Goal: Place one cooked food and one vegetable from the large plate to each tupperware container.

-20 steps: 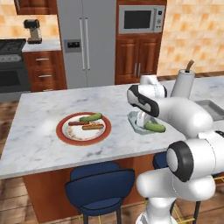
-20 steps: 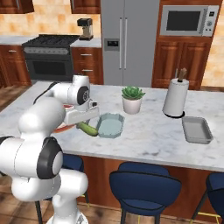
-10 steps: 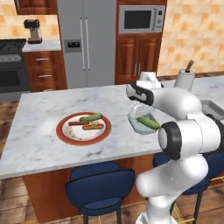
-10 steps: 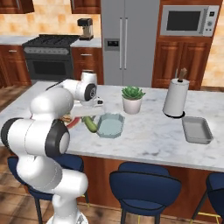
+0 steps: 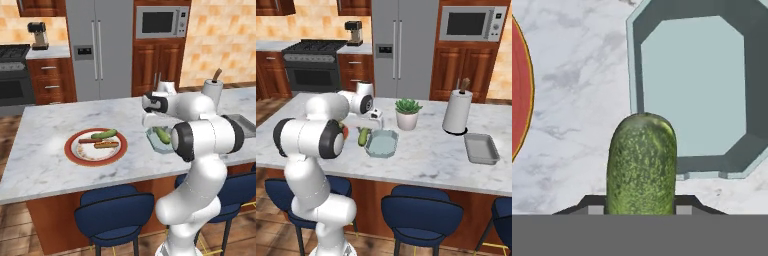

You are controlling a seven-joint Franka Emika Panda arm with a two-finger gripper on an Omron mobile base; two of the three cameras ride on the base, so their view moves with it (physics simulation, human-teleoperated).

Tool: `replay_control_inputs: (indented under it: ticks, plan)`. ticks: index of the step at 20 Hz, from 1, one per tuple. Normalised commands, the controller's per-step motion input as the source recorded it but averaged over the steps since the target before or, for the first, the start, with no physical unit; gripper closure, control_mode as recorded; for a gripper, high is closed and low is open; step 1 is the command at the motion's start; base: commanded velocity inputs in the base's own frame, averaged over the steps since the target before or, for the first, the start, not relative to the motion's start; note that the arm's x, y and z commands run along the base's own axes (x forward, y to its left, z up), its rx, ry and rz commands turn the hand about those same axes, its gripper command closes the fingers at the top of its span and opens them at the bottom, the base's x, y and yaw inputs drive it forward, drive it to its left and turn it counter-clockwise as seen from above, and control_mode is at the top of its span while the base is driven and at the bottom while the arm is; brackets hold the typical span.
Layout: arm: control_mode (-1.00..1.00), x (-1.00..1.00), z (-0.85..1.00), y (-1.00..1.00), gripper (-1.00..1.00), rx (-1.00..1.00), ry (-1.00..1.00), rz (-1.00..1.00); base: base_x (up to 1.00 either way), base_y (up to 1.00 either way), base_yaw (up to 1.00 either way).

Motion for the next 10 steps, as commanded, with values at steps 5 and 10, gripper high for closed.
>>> replay_control_inputs:
  ticks: [5,10]
  plan:
    - [-1.00,0.78,-0.37,-0.30,1.00,-0.18,-0.07,-0.35,0.00,0.00,0.00]
    - [-1.00,0.76,-0.20,-0.47,1.00,-0.01,0.00,-0.10,0.00,0.00,0.00]
